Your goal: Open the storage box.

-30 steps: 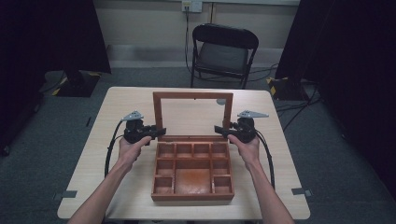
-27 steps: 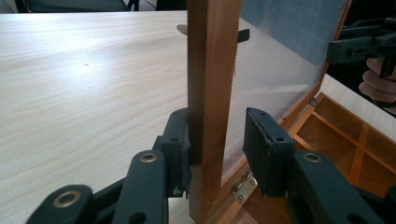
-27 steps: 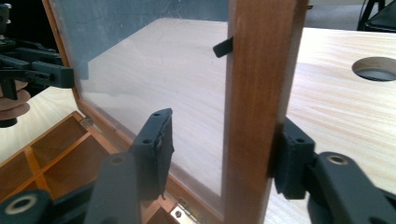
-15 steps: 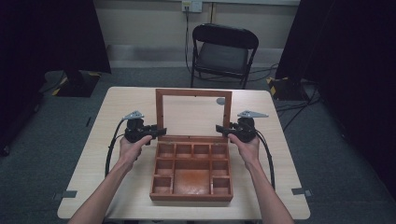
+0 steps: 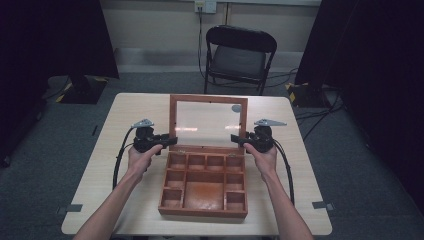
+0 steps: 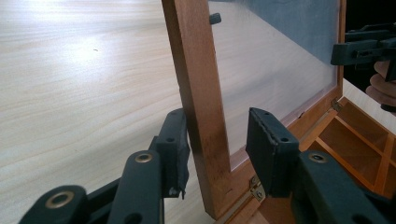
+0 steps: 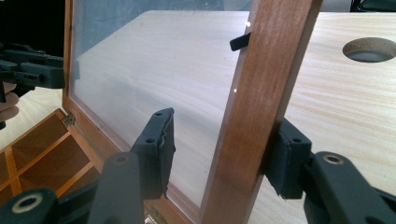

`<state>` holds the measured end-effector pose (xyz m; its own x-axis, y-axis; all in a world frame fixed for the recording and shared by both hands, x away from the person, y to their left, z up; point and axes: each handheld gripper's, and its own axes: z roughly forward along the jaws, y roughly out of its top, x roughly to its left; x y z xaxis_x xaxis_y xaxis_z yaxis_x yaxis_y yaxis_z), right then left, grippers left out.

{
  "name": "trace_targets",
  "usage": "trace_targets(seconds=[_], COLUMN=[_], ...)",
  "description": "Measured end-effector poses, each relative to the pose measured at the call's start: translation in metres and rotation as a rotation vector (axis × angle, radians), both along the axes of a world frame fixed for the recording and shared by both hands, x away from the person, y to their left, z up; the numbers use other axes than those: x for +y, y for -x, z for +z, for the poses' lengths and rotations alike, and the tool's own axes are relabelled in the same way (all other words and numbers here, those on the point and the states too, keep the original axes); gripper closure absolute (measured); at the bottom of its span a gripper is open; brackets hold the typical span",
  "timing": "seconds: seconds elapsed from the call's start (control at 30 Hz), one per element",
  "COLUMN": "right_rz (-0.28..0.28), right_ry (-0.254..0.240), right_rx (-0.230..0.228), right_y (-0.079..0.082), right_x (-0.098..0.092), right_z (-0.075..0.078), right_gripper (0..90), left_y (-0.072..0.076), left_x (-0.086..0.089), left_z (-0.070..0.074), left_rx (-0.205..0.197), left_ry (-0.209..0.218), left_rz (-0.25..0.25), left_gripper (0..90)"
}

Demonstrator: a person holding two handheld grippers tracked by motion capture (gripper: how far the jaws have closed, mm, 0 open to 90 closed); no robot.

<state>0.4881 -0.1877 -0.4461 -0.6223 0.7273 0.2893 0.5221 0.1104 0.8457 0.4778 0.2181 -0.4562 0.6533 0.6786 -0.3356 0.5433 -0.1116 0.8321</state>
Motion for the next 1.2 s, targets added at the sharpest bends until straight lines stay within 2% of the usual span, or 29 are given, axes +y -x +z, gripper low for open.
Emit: trace_targets(seconds=[0.43, 0.47, 0.63, 1.03, 1.2], right_rz=[-0.007, -0.009, -0.017, -0.034, -0.052], right_ry=[-0.032, -0.037, -0.044, -0.049, -0.023], right_rx=[0.012, 0.016, 0.023, 0.051, 0.053], right_y=[-0.005, -0.005, -0.007, -0.011, -0.01], right_x=[0.001, 0.002, 0.005, 0.006, 0.01], right_z=[-0.004, -0.004, -0.007, -0.014, -0.015], right_gripper=[47.6, 47.7, 46.0, 41.9, 37.6], left_y=[0.0, 0.001, -0.001, -0.005, -0.005], left_x=[0.003, 0.004, 0.005, 0.004, 0.003], left_z=[-0.002, -0.003, -0.005, -0.011, -0.012], left_rx=[0.006, 0.005, 0.012, 0.038, 0.04], left_ry=[-0.002, 0.01, 0.0, 0.015, -0.007], left_rz=[0.004, 0.007, 0.004, 0.012, 0.019], left_gripper=[61.9, 62.0, 62.8, 60.9, 58.0])
